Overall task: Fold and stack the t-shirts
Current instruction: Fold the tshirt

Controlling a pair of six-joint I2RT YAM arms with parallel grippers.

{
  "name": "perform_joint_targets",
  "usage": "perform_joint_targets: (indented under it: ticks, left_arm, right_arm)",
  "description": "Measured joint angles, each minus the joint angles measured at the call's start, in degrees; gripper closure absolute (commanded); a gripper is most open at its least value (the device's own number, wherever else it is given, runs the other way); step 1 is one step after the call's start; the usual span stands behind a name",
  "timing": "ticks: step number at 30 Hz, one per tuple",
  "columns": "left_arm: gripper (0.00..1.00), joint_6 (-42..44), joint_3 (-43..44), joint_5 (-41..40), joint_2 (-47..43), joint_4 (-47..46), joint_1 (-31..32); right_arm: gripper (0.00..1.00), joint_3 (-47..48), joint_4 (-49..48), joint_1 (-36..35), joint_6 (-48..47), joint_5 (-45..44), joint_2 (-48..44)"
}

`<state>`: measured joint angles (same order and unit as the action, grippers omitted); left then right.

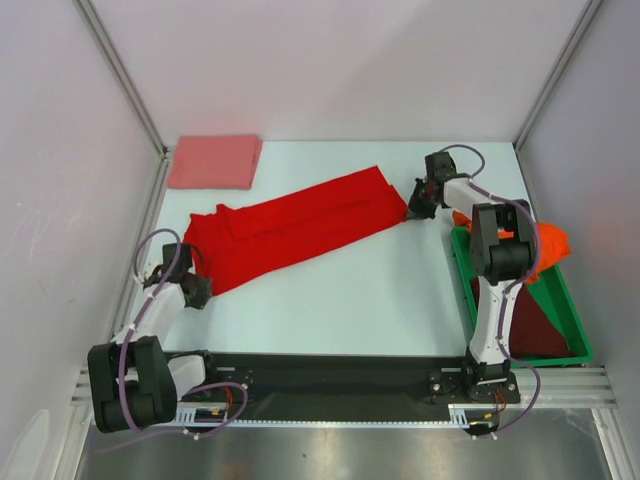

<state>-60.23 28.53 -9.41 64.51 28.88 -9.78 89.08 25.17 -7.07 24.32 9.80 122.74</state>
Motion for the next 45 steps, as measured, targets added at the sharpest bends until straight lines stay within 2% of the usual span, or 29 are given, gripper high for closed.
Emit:
perform_joint_targets:
  ticks: [8,11,12,14,15,16,18,19,22,26,29,32,34,36,40,45]
  left_arm:
    - [1.00,2.97,3.23,-2.29,0.00,1.79,-0.66]
    - [0.89,4.13,3.48,-3.41,-0.33,2.60,-0.72]
    - [0.78,4.52,3.48,-4.02,-0.72,3.37,-0.76]
    - [0.65,5.40,3.48,-5.35,-2.78,5.11,-0.90]
    - [0.49,5.88,3.45,-5.97,-4.46,5.77,-0.98]
    - [0.43,6.36,3.48,-6.60,-6.56,6.32,-1.01]
    - [0.32,7.06,3.72,-7.43,-10.23,7.28,-1.11]
    - [0.31,7.69,4.20,-7.89,-11.89,7.89,-1.11]
    - [0.30,9.18,6.95,-8.63,-14.36,9.20,-1.11]
    - [0.30,12.90,11.08,-6.95,-14.47,8.24,-0.85]
    - [0.44,15.17,11.91,-3.78,-13.60,5.31,-0.81]
    - [0.49,16.70,12.02,1.70,-9.25,1.79,-0.59]
    - [0.49,16.96,12.02,4.74,-5.01,-0.17,-0.07]
    - [0.44,17.29,12.07,5.84,-1.38,-1.07,1.29]
    - [0.40,17.29,13.94,3.98,3.30,-0.76,6.62]
    - [0.40,17.18,21.64,-0.48,13.11,0.28,13.51]
  right_arm:
    - [1.00,-21.09,-0.11,-0.79,0.02,-6.38,-15.69]
    - [0.99,-29.68,-0.35,-2.67,0.79,-7.82,-22.97]
    - [0.98,-32.79,0.07,-3.96,1.31,-8.37,-25.73]
    - [0.88,-37.40,1.62,-6.80,2.56,-8.94,-30.51]
    - [0.76,-39.47,2.86,-8.48,3.28,-9.18,-33.09]
    - [0.59,-40.65,4.31,-10.12,3.91,-9.25,-35.10]
    - [0.44,-41.22,6.93,-11.96,4.55,-9.51,-37.81]
    - [0.35,-40.98,7.91,-12.15,4.44,-9.86,-38.82]
    - [0.29,-37.62,11.76,-11.80,2.80,-12.46,-39.41]
    - [0.30,-29.66,12.83,-10.08,-0.70,-13.97,-37.11]
    - [0.36,-24.61,12.15,-8.31,-2.69,-13.68,-33.48]
    - [0.38,-21.46,10.99,-7.39,-4.07,-12.35,-28.98]
    - [0.36,-19.39,11.19,-7.63,-4.96,-11.10,-25.81]
    - [0.33,-16.13,11.30,-8.15,-5.86,-9.88,-22.23]
    - [0.31,-10.01,11.17,-10.36,-8.09,-9.35,-17.05]
    - [0.26,-1.81,11.52,-13.97,-10.95,-9.01,-11.56]
